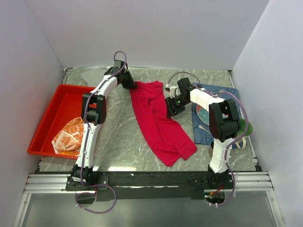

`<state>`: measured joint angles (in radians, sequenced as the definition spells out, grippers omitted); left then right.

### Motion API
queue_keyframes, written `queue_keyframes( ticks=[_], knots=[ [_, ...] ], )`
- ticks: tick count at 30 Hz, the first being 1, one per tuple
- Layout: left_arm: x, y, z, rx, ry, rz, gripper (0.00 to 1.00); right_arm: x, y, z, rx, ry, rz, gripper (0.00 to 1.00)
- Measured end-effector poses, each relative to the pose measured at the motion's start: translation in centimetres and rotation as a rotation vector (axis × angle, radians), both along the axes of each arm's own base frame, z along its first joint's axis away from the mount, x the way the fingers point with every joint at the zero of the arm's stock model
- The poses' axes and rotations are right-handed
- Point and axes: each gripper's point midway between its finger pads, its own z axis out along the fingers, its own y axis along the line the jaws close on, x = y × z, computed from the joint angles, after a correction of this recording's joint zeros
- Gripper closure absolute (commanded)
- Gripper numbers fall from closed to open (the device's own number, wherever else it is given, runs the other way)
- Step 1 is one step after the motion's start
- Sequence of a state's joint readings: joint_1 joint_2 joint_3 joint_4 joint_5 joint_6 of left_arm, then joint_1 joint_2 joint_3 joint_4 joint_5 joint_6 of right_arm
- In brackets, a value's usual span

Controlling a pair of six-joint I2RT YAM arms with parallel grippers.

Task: Fold and stack the mixed laundry pile
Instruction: Fold the T-shirt at the center of the board.

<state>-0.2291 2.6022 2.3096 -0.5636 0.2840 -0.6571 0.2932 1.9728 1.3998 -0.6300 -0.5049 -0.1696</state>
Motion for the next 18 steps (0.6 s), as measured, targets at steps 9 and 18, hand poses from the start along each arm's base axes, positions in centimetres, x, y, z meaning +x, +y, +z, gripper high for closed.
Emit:
queue_keyframes(
  ticks=[9, 18],
  knots=[
    [-0.8, -0.3, 3.5, -0.037, -0.085, -0.063, 0.41, 0.2, -0.2, 5.3, 0.107, -0.169, 0.257, 0.45],
    [-8.1, 4.6, 20.4, 0.016, -0.377, -0.149, 0.45, -6.5, -1.5, 3.0, 0.11, -0.064, 0.472, 0.67]
  ],
)
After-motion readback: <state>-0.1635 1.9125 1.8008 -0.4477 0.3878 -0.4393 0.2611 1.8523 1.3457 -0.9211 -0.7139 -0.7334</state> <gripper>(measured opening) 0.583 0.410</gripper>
